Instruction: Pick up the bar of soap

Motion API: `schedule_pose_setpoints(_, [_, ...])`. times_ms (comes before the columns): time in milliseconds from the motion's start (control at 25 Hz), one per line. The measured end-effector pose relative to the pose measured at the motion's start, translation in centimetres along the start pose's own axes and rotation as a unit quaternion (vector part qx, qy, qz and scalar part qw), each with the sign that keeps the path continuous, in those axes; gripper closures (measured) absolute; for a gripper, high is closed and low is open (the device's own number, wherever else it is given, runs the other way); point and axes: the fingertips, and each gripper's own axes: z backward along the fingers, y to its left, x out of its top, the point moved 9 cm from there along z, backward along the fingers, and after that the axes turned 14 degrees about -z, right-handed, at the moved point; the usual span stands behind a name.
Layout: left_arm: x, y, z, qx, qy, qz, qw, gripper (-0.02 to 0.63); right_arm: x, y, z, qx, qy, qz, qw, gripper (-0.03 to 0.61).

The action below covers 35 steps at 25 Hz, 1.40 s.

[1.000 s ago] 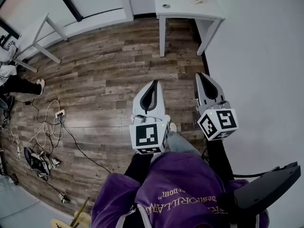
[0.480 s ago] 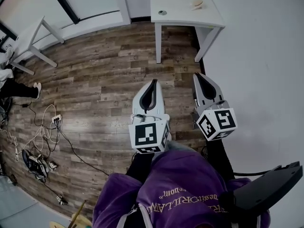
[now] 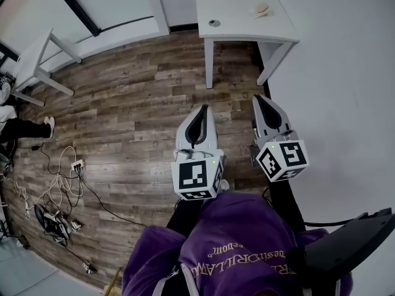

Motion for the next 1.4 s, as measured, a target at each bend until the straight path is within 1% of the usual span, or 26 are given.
schedule_pose_setpoints(240, [0.5, 4.0, -5.1, -0.015, -0.005, -0.007, 0.9999, 0.607, 1.2, -0.8, -6.1, -0.014, -0.013, 0.0, 1.0, 0.569])
schedule_pose_setpoints(520, [-0.5, 7.3, -8.6, -0.019, 0.014, -0.002, 0.9997, 0.607, 0.9, -1.3, -10.8, -0.033, -0.009, -0.013, 0.999, 0.569])
schedule_pose_setpoints(720, [-2.2, 8.6, -11.0, -0.023, 0.034, 0.01, 0.9991, 0.607, 0.3, -2.3, -12.7, -0.045, 0.001, -0.013, 0.999, 0.569])
schedule_pose_setpoints(920, [-2.6, 8.7, -14.4, -0.032, 0.037, 0.015, 0.9987, 0.607, 1.0, -4.8, -14.6, -0.061, -0.003, -0.019, 0.998, 0.568])
schedule_pose_setpoints(1120, [-2.7, 9.1, -19.3, -0.017, 0.034, 0.012, 0.9992, 0.607, 2.1, -8.0, -18.5, -0.047, -0.003, -0.014, 0.999, 0.569])
schedule_pose_setpoints(1400, [-1.2, 9.0, -27.4, -0.006, 0.028, 0.003, 0.9996, 0.607, 5.5, -13.2, -24.9, -0.025, -0.002, -0.012, 1.0, 0.569])
